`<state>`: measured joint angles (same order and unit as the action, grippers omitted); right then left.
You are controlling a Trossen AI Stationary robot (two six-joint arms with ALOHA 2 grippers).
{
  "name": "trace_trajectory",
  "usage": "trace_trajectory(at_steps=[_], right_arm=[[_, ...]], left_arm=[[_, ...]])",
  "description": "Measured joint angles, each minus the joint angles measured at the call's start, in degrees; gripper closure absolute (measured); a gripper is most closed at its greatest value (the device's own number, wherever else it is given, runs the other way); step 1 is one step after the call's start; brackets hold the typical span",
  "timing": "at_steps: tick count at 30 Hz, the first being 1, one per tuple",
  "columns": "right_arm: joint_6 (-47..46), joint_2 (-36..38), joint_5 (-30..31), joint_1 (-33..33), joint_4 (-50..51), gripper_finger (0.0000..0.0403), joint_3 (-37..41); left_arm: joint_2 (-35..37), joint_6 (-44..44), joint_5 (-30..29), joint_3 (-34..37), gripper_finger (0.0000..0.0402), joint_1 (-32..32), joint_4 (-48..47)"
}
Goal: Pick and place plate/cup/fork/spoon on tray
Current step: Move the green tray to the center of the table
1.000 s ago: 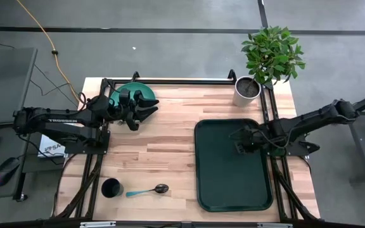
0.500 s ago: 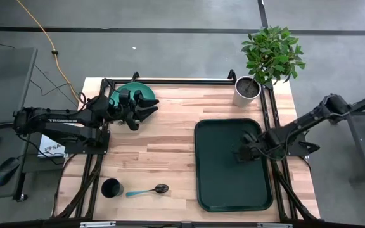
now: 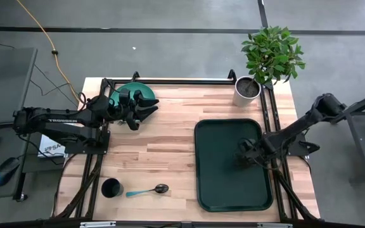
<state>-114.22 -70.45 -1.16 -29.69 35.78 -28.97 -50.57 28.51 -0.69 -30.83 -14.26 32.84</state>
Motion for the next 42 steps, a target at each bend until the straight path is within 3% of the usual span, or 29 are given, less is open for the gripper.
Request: trace_trajectory(at_steps=[6,9,15,23,34,38,42], right_arm=[[2.4,-5.9,-1.2,0.2,-2.1,0.0402,-0.6],[8.5,-7.0,-2.1,1.2,-3.9,0.0402,-0.7],[28.5,-7.4,-3.9,5.2,-3.5,0.0402,-0.9],[53.4,-7.5,-1.5,12.2,-4.2,0.0403,-0.9],[89.3,-7.9,2.7,18.7,-15.6,0.0403,-0.3],[95.1,-8.2,3.0,19.6,-14.9,0.0402,-2.8],[90.7,-7.9,2.3,19.0,-6.2,0.0402,-10.1]], left_arm=[[0.0,0.0,0.0,0.0,0.0213,0.0,0.0],[0.0,0.0,0.0,0.0,0.0213,0.0,0.0],[0.0,0.7,0.0,0.0,0.0213,0.0,0.0],[0.0,2.5,0.0,0.0,0.0213,0.1,0.0],[0.0,2.7,0.0,0.0,0.0213,0.1,0.0],[0.0,2.8,0.0,0.0,0.0213,0.1,0.0],[0.0,2.8,0.0,0.0,0.0213,0.1,0.0]])
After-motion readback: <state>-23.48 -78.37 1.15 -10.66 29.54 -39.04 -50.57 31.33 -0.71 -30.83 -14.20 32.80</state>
